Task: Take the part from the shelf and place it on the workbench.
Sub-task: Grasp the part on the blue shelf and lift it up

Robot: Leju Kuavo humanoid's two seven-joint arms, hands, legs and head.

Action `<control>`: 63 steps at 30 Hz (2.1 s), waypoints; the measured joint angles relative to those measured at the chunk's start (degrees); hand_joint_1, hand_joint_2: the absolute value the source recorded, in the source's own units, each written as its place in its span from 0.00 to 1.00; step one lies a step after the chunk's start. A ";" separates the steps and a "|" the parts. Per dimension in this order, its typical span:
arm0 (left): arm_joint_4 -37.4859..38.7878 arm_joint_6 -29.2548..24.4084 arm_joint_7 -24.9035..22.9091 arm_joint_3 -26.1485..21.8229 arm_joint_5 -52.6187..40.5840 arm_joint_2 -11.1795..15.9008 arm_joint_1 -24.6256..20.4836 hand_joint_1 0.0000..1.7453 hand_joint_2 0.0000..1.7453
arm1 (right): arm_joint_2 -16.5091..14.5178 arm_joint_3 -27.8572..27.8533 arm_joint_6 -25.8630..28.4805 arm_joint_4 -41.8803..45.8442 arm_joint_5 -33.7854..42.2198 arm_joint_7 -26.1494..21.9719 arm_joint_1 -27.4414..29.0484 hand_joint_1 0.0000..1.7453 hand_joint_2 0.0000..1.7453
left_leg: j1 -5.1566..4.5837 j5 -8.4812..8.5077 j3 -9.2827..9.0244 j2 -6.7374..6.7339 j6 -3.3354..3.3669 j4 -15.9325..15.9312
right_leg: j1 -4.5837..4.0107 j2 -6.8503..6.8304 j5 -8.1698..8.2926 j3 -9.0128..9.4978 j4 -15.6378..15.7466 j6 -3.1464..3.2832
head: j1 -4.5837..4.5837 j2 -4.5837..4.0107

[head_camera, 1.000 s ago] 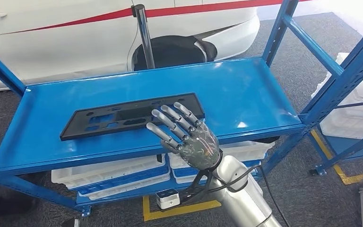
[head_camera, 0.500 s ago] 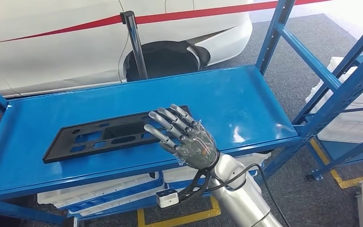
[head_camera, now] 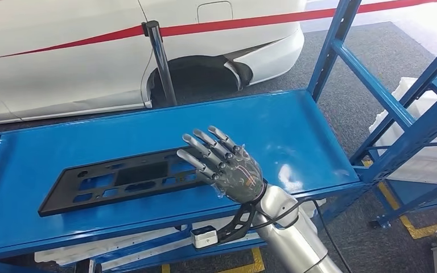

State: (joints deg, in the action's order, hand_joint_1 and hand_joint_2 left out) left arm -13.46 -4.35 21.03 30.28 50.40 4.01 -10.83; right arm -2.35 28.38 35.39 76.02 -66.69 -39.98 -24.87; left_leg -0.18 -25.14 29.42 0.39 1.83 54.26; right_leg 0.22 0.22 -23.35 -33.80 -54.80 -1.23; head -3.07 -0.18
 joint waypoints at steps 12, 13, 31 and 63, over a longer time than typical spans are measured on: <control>0.00 0.38 0.02 0.20 -0.19 -0.07 -0.06 0.00 0.00 | 0.16 0.74 0.00 -0.54 -0.29 2.13 -0.59 0.00 1.00 | -0.01 3.19 5.45 -0.08 -0.24 1.35 | 0.07 0.55 -2.08 2.78 0.06 0.64 | -0.20 -0.01; 0.00 0.48 0.02 0.21 -0.27 -0.07 -0.11 0.00 0.00 | 0.24 1.04 -0.01 -0.66 0.02 2.71 -0.78 0.00 1.00 | -0.20 3.35 5.07 -0.07 -0.03 0.06 | 0.02 0.59 -2.23 2.73 0.05 0.45 | -0.20 -0.01; 0.00 2.80 -0.74 0.26 -3.04 0.72 -0.05 0.00 0.00 | 5.62 31.69 -63.12 -14.08 49.69 8.29 -19.51 0.00 1.00 | -0.26 4.23 5.14 0.67 0.04 -0.14 | -0.24 0.11 -2.23 2.80 0.66 0.25 | 0.01 -0.01; 0.00 4.69 0.66 0.06 -2.50 1.39 -0.45 0.00 0.00 | 6.44 40.48 -53.58 -20.16 57.72 0.62 -20.80 0.00 1.00 | 0.18 4.31 4.90 0.61 0.01 -0.18 | -0.49 0.16 -2.20 2.96 0.68 0.14 | 0.00 0.00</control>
State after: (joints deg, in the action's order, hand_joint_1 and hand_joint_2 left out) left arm -13.46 0.33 21.69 30.34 47.91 5.40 -11.28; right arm 4.09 68.86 -18.19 55.86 -8.98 -39.36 -45.67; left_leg 0.01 -20.83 34.32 0.99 1.85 54.08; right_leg -0.27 0.38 -25.55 -30.84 -54.13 -1.10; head -3.07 -0.18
